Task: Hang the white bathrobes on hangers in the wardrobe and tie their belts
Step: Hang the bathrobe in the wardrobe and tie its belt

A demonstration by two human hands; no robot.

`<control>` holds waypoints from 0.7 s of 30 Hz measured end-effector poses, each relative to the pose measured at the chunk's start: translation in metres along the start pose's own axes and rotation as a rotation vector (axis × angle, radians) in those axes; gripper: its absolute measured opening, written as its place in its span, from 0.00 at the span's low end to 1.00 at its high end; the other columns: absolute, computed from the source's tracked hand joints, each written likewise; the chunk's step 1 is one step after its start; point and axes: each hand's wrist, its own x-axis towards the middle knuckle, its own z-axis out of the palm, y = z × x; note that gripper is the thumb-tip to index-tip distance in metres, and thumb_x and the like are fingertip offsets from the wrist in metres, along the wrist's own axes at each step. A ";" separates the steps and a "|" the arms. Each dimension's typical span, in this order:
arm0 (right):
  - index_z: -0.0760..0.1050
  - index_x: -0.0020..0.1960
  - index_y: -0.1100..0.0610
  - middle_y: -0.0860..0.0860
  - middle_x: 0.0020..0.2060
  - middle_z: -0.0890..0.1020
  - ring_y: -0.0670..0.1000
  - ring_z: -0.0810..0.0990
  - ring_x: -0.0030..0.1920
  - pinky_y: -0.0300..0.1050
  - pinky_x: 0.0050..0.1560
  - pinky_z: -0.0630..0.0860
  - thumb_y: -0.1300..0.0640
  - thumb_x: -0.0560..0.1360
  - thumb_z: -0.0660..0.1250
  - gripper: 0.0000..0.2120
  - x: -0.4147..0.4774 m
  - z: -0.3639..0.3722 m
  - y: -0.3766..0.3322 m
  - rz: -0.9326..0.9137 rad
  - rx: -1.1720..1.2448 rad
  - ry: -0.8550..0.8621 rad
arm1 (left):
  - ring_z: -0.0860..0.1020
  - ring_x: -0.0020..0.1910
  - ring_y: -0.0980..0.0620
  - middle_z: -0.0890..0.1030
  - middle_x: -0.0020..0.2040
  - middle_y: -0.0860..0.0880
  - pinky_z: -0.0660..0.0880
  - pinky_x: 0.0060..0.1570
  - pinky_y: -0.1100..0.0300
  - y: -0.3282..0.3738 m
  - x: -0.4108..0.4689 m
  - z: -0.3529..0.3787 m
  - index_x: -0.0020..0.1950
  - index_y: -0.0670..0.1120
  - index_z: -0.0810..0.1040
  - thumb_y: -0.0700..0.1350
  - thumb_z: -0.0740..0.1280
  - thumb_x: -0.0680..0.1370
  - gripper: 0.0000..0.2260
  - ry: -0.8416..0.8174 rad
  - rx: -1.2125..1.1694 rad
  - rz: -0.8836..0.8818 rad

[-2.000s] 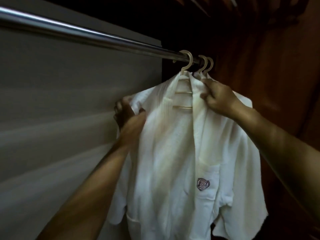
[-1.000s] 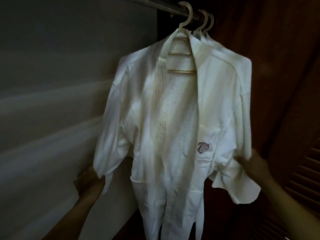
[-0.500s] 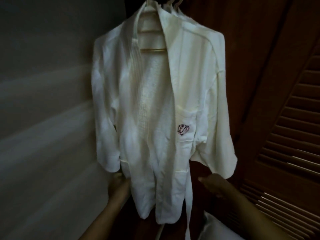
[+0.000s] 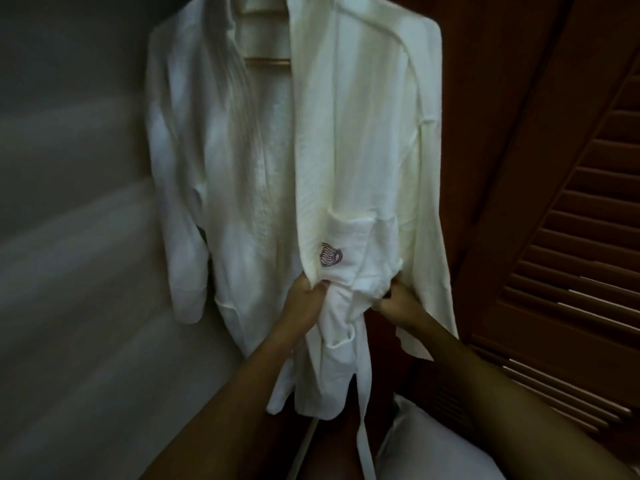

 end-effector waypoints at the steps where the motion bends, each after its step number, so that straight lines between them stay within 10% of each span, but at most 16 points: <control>1: 0.73 0.68 0.50 0.48 0.56 0.82 0.46 0.81 0.54 0.44 0.53 0.80 0.55 0.68 0.76 0.30 -0.001 0.002 0.005 0.000 -0.027 -0.065 | 0.79 0.61 0.51 0.81 0.56 0.56 0.74 0.60 0.59 -0.003 -0.001 -0.003 0.66 0.51 0.76 0.42 0.65 0.84 0.12 -0.035 -0.029 -0.014; 5: 0.74 0.68 0.56 0.53 0.61 0.82 0.53 0.80 0.62 0.46 0.62 0.77 0.53 0.69 0.80 0.30 -0.001 0.036 0.027 -0.028 -0.215 -0.324 | 0.80 0.61 0.55 0.81 0.56 0.60 0.76 0.60 0.60 -0.008 -0.009 -0.006 0.63 0.57 0.76 0.47 0.65 0.84 0.09 -0.111 -0.096 -0.062; 10: 0.82 0.57 0.65 0.56 0.53 0.84 0.55 0.82 0.56 0.39 0.50 0.72 0.56 0.78 0.72 0.13 -0.003 0.048 0.055 -0.040 -0.258 -0.193 | 0.80 0.60 0.59 0.82 0.61 0.52 0.76 0.56 0.70 -0.010 -0.017 -0.019 0.67 0.44 0.78 0.46 0.75 0.77 0.20 -0.013 0.029 0.029; 18: 0.72 0.69 0.55 0.50 0.59 0.80 0.50 0.80 0.57 0.45 0.59 0.78 0.57 0.74 0.76 0.25 0.004 0.026 0.046 -0.084 -0.154 -0.243 | 0.82 0.56 0.53 0.84 0.54 0.50 0.74 0.45 0.69 -0.029 -0.005 -0.005 0.60 0.44 0.83 0.49 0.77 0.75 0.16 0.124 0.235 -0.089; 21: 0.75 0.68 0.60 0.49 0.51 0.78 0.43 0.78 0.53 0.30 0.59 0.72 0.50 0.76 0.75 0.25 0.001 0.049 0.028 -0.142 -0.356 0.102 | 0.80 0.60 0.51 0.82 0.61 0.45 0.74 0.50 0.70 -0.036 -0.018 0.022 0.67 0.42 0.78 0.43 0.73 0.79 0.18 -0.139 0.274 -0.097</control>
